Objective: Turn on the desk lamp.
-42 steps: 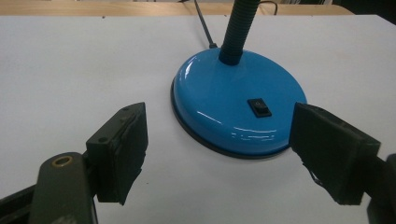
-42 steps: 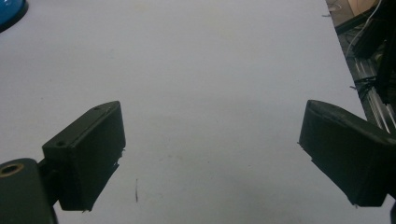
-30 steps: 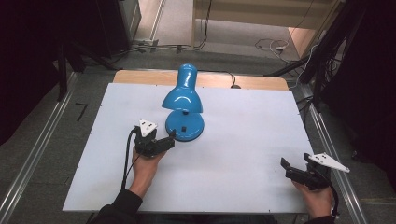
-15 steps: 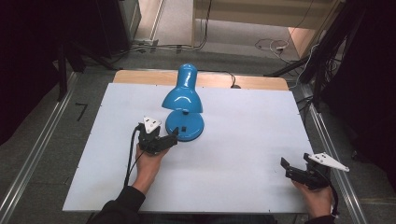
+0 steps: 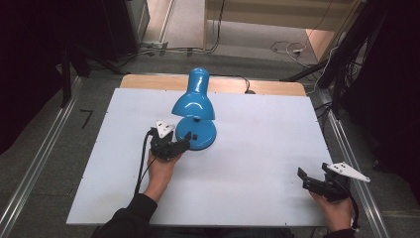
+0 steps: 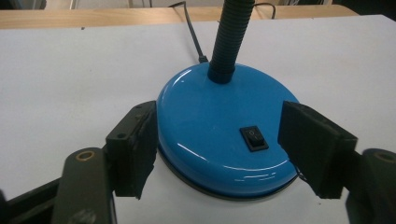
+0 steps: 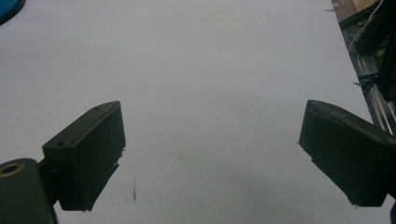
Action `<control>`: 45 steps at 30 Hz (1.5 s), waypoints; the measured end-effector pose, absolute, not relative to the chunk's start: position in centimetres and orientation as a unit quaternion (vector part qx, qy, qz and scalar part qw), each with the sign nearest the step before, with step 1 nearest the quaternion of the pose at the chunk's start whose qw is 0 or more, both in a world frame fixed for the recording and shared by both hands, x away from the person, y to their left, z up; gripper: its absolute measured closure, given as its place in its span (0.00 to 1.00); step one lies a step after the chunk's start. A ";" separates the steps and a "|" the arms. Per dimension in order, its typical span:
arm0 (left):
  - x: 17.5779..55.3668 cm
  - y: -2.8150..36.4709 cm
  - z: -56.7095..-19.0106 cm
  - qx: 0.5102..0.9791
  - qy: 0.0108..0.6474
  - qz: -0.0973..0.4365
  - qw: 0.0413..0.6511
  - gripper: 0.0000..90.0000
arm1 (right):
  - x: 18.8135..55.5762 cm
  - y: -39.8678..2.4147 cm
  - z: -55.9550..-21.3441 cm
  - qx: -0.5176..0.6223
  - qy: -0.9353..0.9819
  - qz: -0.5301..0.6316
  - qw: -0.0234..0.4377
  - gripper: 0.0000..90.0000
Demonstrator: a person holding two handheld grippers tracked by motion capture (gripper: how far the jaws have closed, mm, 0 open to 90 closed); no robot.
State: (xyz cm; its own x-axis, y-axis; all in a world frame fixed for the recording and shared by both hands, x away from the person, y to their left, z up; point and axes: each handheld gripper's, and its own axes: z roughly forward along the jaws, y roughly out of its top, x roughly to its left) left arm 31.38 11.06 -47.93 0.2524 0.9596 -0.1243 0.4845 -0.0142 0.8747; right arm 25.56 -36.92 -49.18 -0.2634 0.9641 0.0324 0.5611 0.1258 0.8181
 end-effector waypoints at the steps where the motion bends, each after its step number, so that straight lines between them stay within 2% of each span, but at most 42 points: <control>1: 31.4 11.0 -48.0 0.658 0.547 0.271 0.441 0.37 | 25.6 -36.9 -49.2 0.546 0.700 0.375 0.268 0.06; 6: 31.7 10.4 -48.2 0.665 0.541 0.263 0.443 0.45 | 25.6 -36.9 -49.3 0.546 0.701 0.373 0.268 0.06; 18: 32.1 9.9 -48.4 0.674 0.527 0.253 0.452 0.89 | 25.6 -36.9 -49.2 0.547 0.702 0.372 0.266 0.07; 23: 32.3 9.6 -48.4 0.677 0.518 0.256 0.455 1.00 | 25.6 -36.9 -49.2 0.547 0.702 0.372 0.264 0.07; 45: 33.8 8.1 -49.9 0.697 0.514 0.237 0.441 1.00 | 26.0 -37.0 -49.5 0.550 0.704 0.371 0.255 0.07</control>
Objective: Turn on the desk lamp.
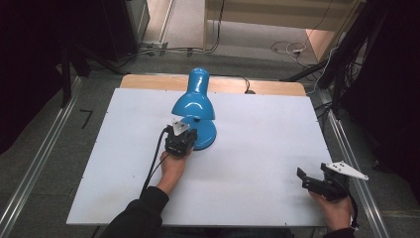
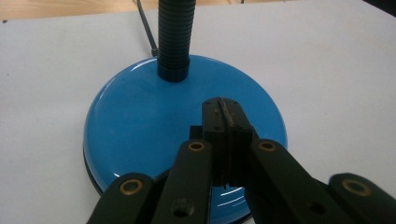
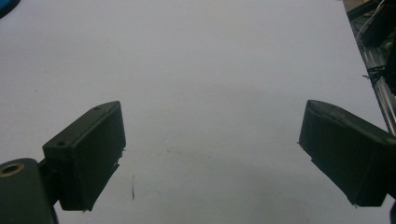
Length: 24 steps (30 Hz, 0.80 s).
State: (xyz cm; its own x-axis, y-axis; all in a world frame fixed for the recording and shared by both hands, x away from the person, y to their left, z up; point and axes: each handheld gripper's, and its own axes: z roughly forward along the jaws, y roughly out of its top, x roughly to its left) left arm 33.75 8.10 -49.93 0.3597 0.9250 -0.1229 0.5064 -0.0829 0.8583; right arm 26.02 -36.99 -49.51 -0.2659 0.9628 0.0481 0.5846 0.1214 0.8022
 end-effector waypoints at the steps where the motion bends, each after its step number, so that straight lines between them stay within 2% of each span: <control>1: 33.8 8.1 -49.9 0.697 0.514 0.237 0.441 1.00 | 26.1 -37.0 -49.5 0.550 0.704 0.370 0.255 0.07; 24: 33.8 8.1 -50.5 0.696 0.518 0.235 0.438 1.00 | 26.1 -36.9 -49.5 0.550 0.706 0.367 0.254 0.07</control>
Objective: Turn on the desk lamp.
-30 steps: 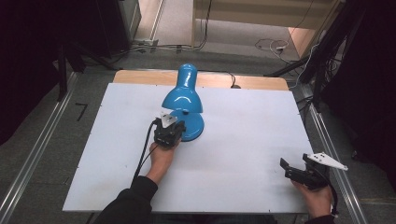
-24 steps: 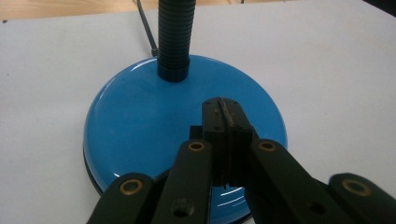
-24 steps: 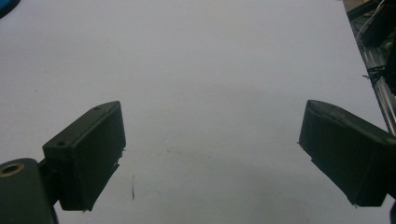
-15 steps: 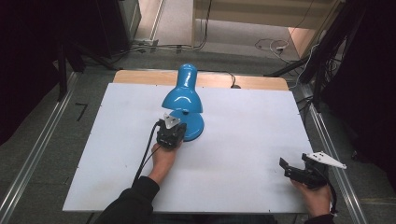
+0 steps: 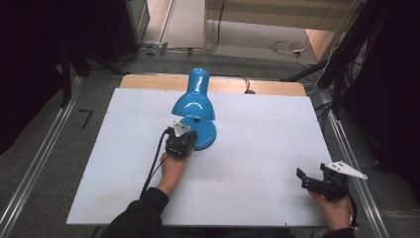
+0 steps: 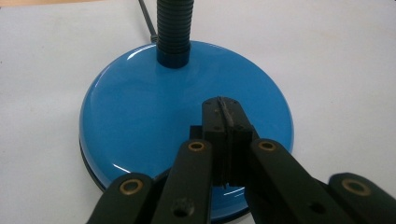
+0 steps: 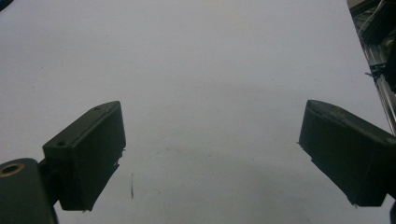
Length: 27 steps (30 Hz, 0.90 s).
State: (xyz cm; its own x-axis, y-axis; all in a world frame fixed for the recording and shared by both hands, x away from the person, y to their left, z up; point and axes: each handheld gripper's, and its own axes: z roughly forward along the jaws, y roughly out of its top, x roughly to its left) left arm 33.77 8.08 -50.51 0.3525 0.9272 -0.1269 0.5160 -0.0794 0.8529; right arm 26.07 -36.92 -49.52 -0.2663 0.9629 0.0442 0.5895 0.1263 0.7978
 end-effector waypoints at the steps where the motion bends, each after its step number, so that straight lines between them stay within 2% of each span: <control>1: 33.8 8.1 -50.5 0.695 0.519 0.235 0.438 1.00 | 26.0 -37.0 -49.5 0.549 0.705 0.369 0.255 0.07; 27: 33.6 8.2 -50.7 0.688 0.525 0.231 0.445 1.00 | 25.8 -37.0 -49.4 0.549 0.705 0.367 0.258 0.07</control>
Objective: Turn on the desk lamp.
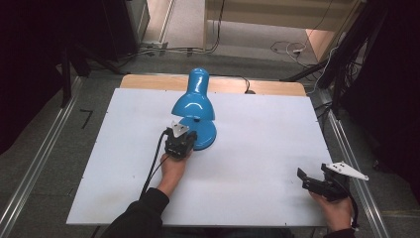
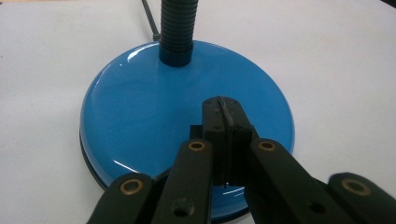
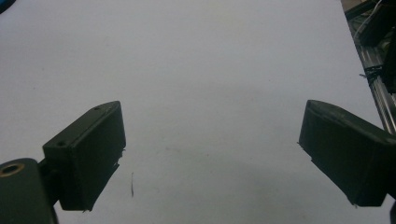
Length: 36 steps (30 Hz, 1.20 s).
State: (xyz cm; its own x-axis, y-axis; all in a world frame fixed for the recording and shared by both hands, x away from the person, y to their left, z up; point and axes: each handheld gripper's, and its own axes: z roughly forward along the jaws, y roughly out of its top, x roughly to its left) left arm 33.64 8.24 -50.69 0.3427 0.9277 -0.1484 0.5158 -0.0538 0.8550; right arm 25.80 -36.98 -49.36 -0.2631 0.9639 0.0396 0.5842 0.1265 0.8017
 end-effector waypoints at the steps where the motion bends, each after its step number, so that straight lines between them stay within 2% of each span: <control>1: 33.6 8.2 -50.7 0.688 0.524 0.231 0.445 1.00 | 25.8 -37.0 -49.4 0.550 0.704 0.367 0.258 0.07; 30: 32.7 7.3 -50.8 0.702 0.507 0.261 0.427 1.00 | 25.8 -37.0 -49.4 0.554 0.701 0.367 0.256 0.07; 36: 32.9 7.5 -50.7 0.696 0.516 0.251 0.431 1.00 | 25.9 -37.0 -49.4 0.552 0.703 0.369 0.257 0.07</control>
